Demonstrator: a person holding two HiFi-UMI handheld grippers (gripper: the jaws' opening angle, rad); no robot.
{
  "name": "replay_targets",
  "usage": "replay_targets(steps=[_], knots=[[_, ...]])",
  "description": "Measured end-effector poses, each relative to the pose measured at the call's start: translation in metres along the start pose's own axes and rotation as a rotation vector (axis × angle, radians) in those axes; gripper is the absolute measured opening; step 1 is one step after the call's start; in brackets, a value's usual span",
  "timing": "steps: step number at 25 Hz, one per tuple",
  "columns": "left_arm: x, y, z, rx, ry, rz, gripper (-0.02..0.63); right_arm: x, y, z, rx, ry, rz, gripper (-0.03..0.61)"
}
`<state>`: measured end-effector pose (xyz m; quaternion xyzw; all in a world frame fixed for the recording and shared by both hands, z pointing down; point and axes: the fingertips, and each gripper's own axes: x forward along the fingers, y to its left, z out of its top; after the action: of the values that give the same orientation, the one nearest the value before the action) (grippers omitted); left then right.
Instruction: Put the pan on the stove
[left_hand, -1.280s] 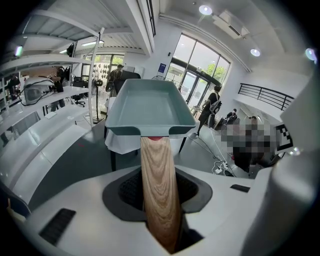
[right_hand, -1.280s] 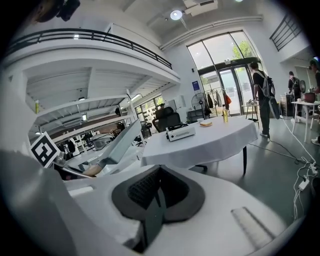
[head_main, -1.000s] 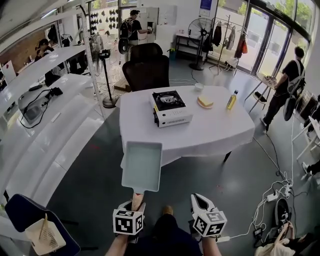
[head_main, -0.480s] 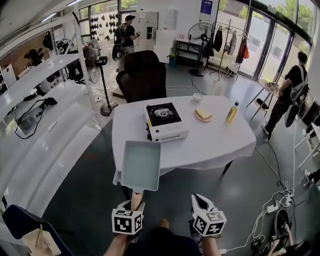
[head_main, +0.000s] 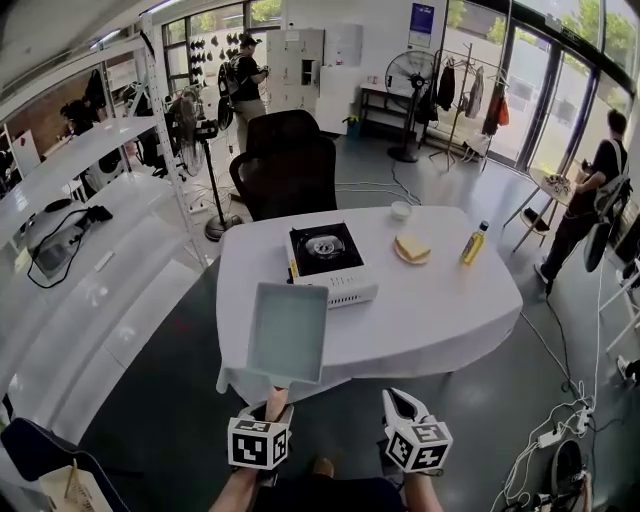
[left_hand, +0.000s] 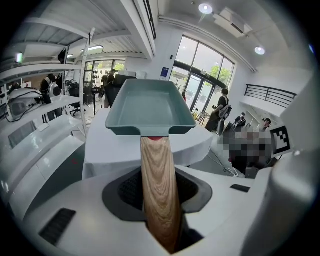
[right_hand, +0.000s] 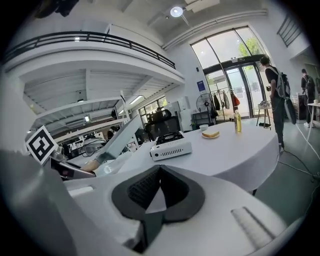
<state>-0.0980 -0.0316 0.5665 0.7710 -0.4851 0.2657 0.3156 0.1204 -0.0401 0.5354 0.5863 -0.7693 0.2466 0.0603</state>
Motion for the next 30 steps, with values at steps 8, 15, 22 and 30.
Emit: replay_targets(steps=[8, 15, 22, 30], knots=[[0.014, -0.002, 0.007, -0.022, 0.002, 0.012, 0.126, 0.016, -0.016, 0.008, 0.004, 0.006, 0.006, 0.002], [0.019, -0.004, -0.003, -0.041, 0.028, 0.021, 0.126, 0.009, -0.022, -0.01, 0.037, 0.027, -0.006, 0.002], [0.034, -0.001, -0.003, -0.045, 0.045, 0.021, 0.126, 0.019, -0.027, -0.014, 0.044, 0.043, -0.009, 0.002], [0.068, 0.003, 0.038, -0.065, 0.043, 0.016, 0.126, 0.053, -0.046, 0.018, 0.014, 0.041, -0.014, 0.002]])
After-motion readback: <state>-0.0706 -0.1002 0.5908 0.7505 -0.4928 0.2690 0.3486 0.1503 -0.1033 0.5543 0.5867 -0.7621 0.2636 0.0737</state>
